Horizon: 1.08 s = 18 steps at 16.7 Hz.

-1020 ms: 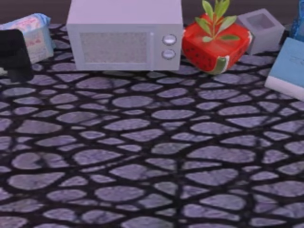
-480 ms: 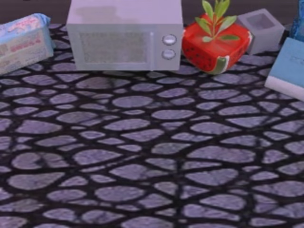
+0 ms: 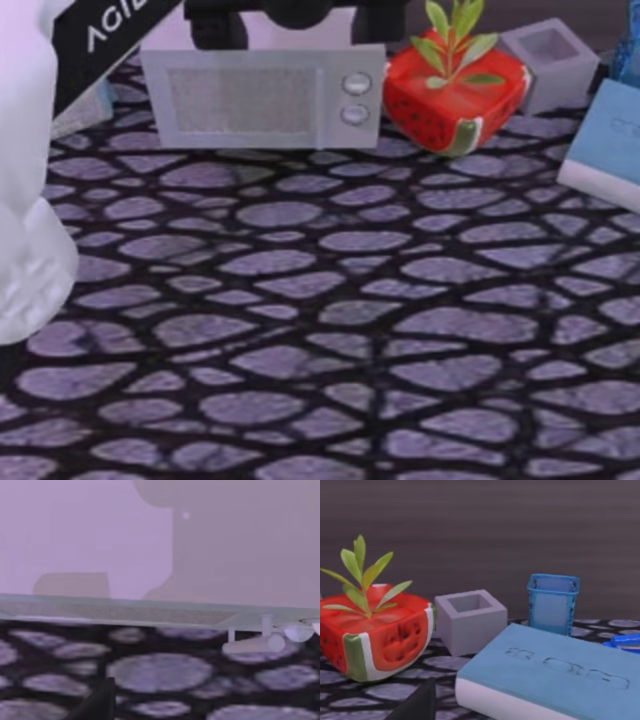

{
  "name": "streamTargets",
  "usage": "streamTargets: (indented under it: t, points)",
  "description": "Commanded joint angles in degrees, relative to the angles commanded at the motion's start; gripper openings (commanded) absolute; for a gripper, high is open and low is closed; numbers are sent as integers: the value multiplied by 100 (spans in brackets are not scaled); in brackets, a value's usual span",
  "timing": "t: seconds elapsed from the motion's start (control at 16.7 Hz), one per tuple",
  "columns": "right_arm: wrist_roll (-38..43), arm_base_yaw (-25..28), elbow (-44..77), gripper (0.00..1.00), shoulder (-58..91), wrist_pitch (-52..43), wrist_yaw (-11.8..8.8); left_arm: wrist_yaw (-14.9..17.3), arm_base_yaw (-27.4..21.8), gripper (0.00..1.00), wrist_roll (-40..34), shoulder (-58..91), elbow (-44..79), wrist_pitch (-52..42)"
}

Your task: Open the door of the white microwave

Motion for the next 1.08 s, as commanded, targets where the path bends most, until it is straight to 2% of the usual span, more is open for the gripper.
streamTargets:
  t: [0.48,0.9,1.08]
  points:
    - [0,0,0,100,0,0,0,-21,-40,100,-48,264,212,-123]
    - [0,0,0,100,0,0,0,89,188,100,187,850,-207,976]
    - [0,0,0,100,0,0,0,98,206,100,204,897,-238,1044]
